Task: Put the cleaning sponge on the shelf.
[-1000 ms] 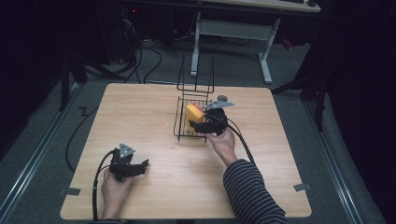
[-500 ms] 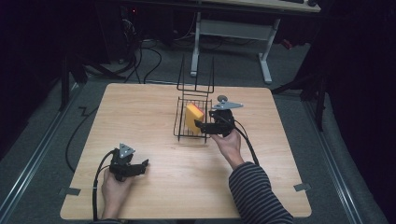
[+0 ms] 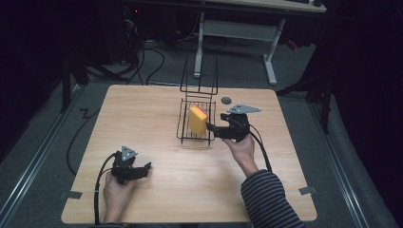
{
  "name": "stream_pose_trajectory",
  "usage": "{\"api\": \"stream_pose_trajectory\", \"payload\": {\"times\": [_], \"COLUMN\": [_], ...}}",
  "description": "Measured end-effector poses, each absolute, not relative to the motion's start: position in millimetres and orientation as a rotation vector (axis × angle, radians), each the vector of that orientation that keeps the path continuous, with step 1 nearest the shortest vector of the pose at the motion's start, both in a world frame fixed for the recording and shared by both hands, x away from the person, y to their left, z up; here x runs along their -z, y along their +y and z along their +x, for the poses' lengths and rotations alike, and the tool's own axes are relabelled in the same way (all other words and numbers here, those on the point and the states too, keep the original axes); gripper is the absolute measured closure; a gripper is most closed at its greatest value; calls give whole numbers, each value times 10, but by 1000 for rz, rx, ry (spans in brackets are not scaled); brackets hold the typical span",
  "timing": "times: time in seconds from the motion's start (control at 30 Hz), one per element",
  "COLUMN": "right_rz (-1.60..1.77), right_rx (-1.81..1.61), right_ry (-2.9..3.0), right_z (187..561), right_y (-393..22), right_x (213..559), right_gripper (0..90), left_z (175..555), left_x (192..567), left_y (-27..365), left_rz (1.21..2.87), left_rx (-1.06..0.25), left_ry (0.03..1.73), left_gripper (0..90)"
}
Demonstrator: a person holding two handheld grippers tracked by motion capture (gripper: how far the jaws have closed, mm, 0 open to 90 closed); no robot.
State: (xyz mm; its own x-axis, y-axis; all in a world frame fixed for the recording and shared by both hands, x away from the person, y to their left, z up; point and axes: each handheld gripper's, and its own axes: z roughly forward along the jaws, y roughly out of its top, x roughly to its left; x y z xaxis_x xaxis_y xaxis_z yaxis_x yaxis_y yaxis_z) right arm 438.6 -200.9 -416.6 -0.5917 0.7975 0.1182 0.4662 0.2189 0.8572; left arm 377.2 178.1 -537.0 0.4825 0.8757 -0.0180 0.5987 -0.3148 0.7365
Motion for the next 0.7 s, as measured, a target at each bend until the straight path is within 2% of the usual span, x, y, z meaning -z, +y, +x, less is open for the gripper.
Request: {"api": "stream_pose_trajectory", "payload": {"times": [0.7], "right_rz": [1221], "right_rx": [-1341], "right_ry": [2086], "right_z": [4131], "right_y": [-2419], "right_x": [4086], "right_gripper": [273], "left_z": [3771], "left_x": [5370], "left_y": [1780], "left_rz": [2036], "left_rx": [-512], "left_ry": [1214], "left_gripper": [209]}}
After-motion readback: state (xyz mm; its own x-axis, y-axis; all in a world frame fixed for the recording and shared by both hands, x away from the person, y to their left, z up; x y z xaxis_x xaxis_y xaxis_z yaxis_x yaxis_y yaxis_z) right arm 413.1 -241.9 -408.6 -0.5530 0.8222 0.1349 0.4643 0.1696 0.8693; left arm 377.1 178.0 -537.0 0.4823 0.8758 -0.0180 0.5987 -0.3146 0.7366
